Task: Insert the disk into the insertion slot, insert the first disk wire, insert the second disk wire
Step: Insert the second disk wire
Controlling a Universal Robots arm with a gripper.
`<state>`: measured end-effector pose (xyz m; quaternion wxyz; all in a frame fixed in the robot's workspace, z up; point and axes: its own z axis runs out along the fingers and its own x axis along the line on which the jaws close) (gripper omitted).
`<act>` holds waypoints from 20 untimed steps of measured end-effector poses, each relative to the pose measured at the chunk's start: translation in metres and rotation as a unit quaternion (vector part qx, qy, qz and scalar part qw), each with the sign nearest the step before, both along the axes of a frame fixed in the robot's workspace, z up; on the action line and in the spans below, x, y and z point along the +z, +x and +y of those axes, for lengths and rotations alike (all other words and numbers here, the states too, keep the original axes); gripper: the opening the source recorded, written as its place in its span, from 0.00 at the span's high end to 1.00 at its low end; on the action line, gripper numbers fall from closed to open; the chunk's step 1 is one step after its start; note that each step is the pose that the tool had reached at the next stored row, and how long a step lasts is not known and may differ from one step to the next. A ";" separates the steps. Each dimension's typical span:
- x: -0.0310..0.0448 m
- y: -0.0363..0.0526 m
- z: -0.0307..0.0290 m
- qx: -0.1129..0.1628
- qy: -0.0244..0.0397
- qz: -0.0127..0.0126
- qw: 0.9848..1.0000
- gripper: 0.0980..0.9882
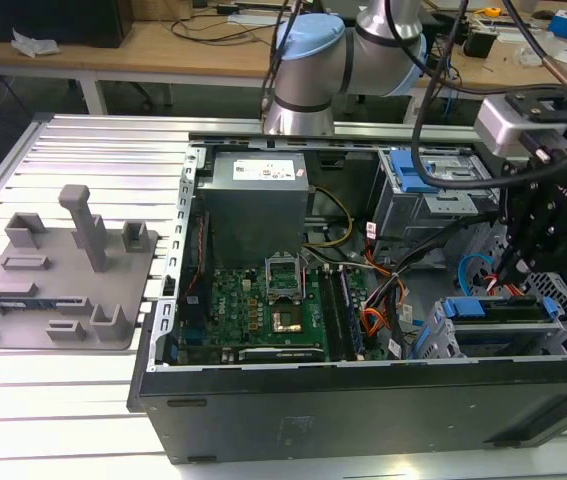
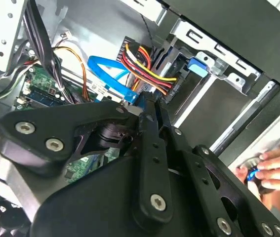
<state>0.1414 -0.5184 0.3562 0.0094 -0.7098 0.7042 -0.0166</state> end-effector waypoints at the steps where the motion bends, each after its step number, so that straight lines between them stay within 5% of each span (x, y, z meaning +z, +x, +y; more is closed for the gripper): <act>1: 0.0000 0.0000 -0.0019 0.000 0.005 0.000 1.000 0.93; 4: -0.0003 0.0000 -0.0058 -0.003 0.014 0.000 1.000 0.93; 6: -0.0005 -0.0001 -0.0073 -0.005 0.015 0.004 1.000 0.93; 20: -0.0008 0.0000 -0.0139 -0.005 0.016 0.007 1.000 0.93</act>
